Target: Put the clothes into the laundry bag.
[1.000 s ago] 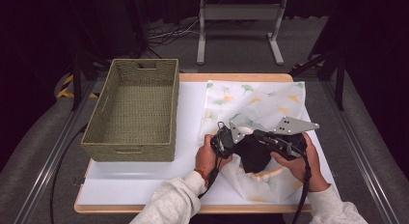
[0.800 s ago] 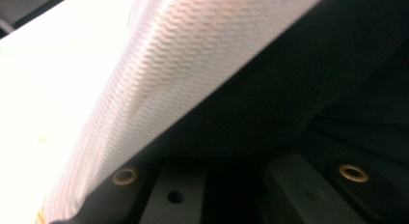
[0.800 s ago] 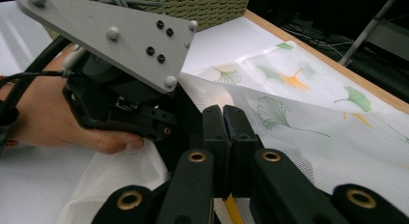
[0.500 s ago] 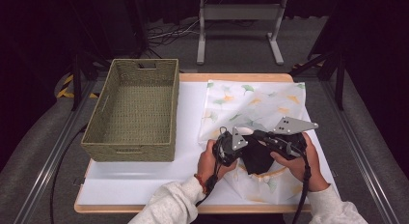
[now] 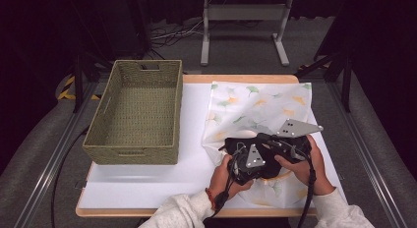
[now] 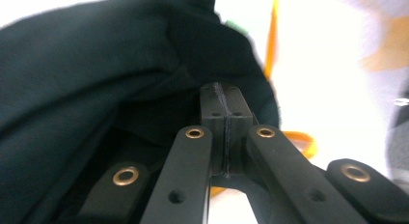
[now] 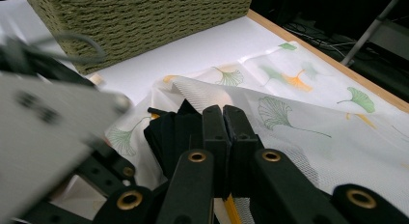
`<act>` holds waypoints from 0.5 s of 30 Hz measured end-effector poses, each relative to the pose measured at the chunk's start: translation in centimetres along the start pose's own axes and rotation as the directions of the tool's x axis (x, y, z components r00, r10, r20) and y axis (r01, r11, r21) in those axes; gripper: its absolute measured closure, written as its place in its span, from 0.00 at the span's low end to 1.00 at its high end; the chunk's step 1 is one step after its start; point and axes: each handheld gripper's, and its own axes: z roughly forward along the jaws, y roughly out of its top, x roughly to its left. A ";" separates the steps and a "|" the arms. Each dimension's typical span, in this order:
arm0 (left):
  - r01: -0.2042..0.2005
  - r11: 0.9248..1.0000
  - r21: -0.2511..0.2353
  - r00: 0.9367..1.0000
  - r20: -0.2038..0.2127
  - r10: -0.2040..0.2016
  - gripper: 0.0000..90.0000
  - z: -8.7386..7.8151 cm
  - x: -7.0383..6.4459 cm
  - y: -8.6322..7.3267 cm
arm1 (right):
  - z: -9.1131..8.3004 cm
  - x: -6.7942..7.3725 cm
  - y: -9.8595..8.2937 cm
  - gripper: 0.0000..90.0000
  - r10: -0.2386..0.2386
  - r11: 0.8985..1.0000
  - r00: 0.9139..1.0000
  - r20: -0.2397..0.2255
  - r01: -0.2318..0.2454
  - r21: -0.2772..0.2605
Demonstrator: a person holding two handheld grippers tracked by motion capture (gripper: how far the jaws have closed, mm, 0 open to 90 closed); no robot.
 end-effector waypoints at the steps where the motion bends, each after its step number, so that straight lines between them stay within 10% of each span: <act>1: 0.014 1.000 0.006 1.000 -0.009 -0.014 1.00 0.5 0.1 0.0 | 0.0 0.0 0.0 0.99 0.001 1.000 1.000 -0.002 -0.001 -0.001; 15: -0.085 0.995 0.049 0.985 -0.146 0.092 1.00 3.0 1.1 0.9 | -0.3 -0.3 0.0 0.99 0.028 1.000 0.999 0.021 -0.028 -0.008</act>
